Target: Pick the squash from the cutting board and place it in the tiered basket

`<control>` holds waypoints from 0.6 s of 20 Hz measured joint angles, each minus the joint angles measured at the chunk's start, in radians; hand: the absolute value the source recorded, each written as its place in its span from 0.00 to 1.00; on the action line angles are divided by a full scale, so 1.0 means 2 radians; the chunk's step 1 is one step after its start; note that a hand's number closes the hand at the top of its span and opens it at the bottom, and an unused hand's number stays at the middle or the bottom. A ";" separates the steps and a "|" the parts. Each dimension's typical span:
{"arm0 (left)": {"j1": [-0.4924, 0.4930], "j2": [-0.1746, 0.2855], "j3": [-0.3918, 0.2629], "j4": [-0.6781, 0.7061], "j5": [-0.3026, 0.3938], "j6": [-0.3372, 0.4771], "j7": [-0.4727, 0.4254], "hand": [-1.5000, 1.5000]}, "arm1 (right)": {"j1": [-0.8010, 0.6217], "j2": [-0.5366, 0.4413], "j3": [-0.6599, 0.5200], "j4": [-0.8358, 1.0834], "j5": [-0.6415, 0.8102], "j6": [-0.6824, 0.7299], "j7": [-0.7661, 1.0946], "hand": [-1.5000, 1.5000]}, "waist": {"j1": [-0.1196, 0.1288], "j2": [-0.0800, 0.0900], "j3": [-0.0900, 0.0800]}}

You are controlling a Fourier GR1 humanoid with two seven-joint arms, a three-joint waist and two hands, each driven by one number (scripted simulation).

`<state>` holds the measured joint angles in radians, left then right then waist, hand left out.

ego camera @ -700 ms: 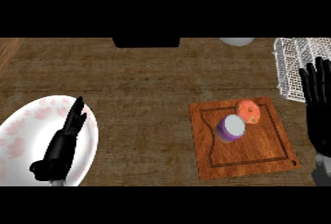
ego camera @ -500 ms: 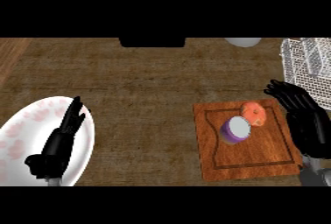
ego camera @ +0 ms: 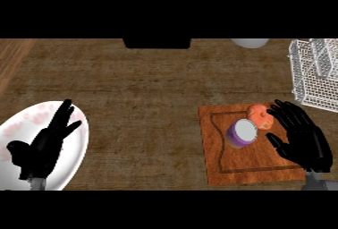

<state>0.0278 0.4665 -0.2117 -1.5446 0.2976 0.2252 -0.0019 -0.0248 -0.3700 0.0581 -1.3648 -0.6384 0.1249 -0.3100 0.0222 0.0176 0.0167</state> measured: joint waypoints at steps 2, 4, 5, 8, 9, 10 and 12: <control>-0.001 0.006 0.000 0.002 0.005 -0.007 0.011 0.50 | 0.000 -0.044 0.010 0.020 0.053 -0.004 0.005 0.00 | 0.004 0.000 -0.002; -0.003 0.010 0.003 0.005 0.011 -0.012 0.020 0.50 | -0.007 -0.090 0.019 0.038 0.100 -0.005 0.015 0.00 | 0.007 -0.001 -0.003; -0.004 0.011 0.004 0.008 0.012 -0.013 0.022 0.50 | -0.012 -0.109 0.025 0.048 0.122 -0.003 0.019 0.00 | 0.008 -0.002 -0.004; -0.006 0.017 0.008 0.016 0.021 -0.025 0.027 0.50 | -0.038 -0.155 0.041 0.078 0.160 0.024 0.039 0.00 | 0.010 -0.003 -0.004; -0.008 0.019 0.009 0.019 0.022 -0.028 0.029 0.50 | -0.051 -0.165 0.049 0.087 0.167 0.041 0.048 0.00 | 0.011 -0.004 -0.004; -0.009 0.018 0.009 0.021 0.022 -0.028 0.030 0.50 | -0.063 -0.179 0.055 0.094 0.171 0.062 0.056 0.00 | 0.012 -0.004 -0.004; -0.011 0.019 0.012 0.026 0.027 -0.035 0.031 0.50 | -0.090 -0.192 0.070 0.109 0.181 0.099 0.069 0.00 | 0.012 -0.005 -0.004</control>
<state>0.0052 0.5053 -0.1884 -1.4921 0.3509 0.1552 0.0604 -0.2041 -0.7535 0.1988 -1.1465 -0.2765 0.3225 -0.1730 0.0462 0.0076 0.0086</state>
